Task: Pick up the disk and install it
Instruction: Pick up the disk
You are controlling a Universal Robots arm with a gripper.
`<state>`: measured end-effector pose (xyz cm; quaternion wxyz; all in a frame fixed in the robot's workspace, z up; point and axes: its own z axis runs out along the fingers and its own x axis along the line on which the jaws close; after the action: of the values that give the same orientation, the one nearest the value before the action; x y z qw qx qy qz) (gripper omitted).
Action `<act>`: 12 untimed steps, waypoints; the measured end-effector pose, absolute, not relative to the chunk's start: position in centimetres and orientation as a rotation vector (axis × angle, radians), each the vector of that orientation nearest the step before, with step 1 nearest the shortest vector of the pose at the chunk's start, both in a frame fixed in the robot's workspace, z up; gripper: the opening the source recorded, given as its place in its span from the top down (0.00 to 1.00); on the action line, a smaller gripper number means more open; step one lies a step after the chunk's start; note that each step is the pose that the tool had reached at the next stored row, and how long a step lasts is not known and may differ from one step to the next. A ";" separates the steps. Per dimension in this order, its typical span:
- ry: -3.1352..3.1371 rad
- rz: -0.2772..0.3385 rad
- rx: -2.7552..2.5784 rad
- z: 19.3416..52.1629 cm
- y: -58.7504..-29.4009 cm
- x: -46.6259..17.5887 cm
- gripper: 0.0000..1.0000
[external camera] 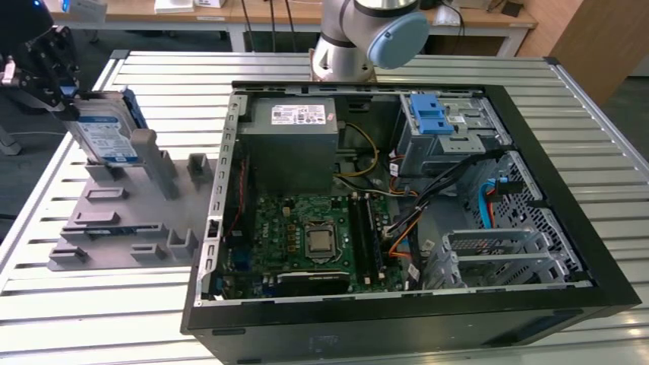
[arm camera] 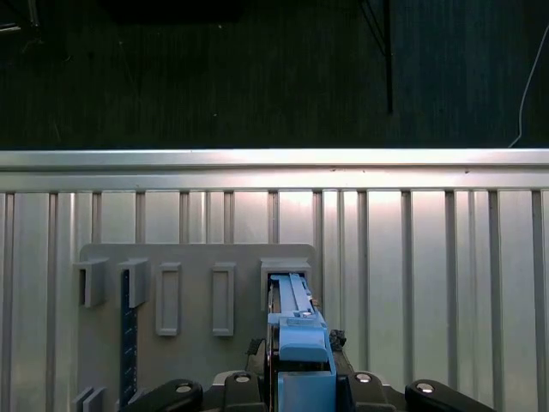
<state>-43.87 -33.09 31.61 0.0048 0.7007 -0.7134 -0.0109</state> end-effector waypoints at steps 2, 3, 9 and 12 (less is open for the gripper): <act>-2.234 -0.034 2.195 31.7 -33.1 -43.9 0.63; -2.234 -0.034 2.195 31.7 -33.1 -43.9 0.63; -2.234 -0.034 2.194 31.9 -33.1 -43.9 0.63; -2.234 -0.034 2.195 31.9 -33.1 -43.9 0.63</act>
<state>-43.87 -33.09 31.95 0.0049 0.7007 -0.7133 -0.0109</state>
